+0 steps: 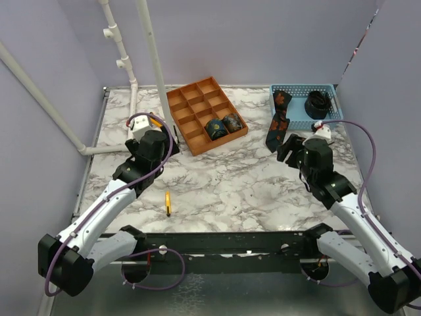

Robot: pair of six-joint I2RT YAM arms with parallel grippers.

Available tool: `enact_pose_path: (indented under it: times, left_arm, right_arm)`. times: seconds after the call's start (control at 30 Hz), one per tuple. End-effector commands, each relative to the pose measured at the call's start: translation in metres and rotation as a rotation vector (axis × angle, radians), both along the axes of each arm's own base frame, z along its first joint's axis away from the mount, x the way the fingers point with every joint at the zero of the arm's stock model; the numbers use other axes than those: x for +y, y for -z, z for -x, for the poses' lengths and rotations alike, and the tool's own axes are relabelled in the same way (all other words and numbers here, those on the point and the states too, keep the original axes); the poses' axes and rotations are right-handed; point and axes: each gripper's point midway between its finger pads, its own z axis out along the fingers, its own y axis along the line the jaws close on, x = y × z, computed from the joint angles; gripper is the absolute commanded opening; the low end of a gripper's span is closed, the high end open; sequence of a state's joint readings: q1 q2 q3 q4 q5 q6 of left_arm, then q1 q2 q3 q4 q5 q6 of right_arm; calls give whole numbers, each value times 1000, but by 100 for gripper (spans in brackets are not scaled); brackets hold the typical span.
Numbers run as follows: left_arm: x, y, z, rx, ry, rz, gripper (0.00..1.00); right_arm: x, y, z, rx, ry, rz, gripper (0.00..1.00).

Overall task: Roll the ties
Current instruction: Pick up the tie from the bin.

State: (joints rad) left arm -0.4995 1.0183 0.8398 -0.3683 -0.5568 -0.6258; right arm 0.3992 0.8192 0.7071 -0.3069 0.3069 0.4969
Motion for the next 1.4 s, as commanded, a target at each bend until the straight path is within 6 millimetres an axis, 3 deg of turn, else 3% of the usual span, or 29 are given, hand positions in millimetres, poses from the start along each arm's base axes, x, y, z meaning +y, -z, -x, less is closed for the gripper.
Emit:
enact_pose_path:
  times: [0.0, 0.2, 0.33, 0.43, 0.53, 0.63, 0.9, 1.07, 1.23, 1.37]
  left_arm:
    - [-6, -7, 7, -32, 104, -36, 99]
    - [-12, -4, 13, -32, 183, -48, 99]
    - [-12, -7, 16, -44, 188, -39, 99]
    - [-13, -13, 17, -64, 192, -17, 99]
    - [-11, -21, 20, -97, 188, -5, 99]
    - [-7, -25, 23, -119, 177, -4, 99]
    - [-6, -24, 23, -116, 178, -13, 99]
    - [-8, -18, 21, -96, 183, -22, 99]
    - [-8, -15, 19, -86, 178, -32, 99]
    - [-8, -13, 17, -76, 180, -37, 99]
  right_arm:
    - [0, -6, -3, 24, 3, 20, 70]
    - [-16, -21, -35, 40, 152, 45, 69]
    - [-21, -54, -76, -14, 195, -53, 68]
    - [-41, -71, -118, -51, 245, -115, 67]
    - [-54, -52, -166, 19, 264, -132, 64]
    - [-50, -25, -204, 107, 211, -114, 64]
    - [-54, 43, -259, 245, 194, -46, 71]
    - [-55, 89, -271, 361, 213, -28, 73]
    - [-60, 139, -262, 483, 222, -12, 72]
    - [-56, 161, -255, 542, 192, -21, 65]
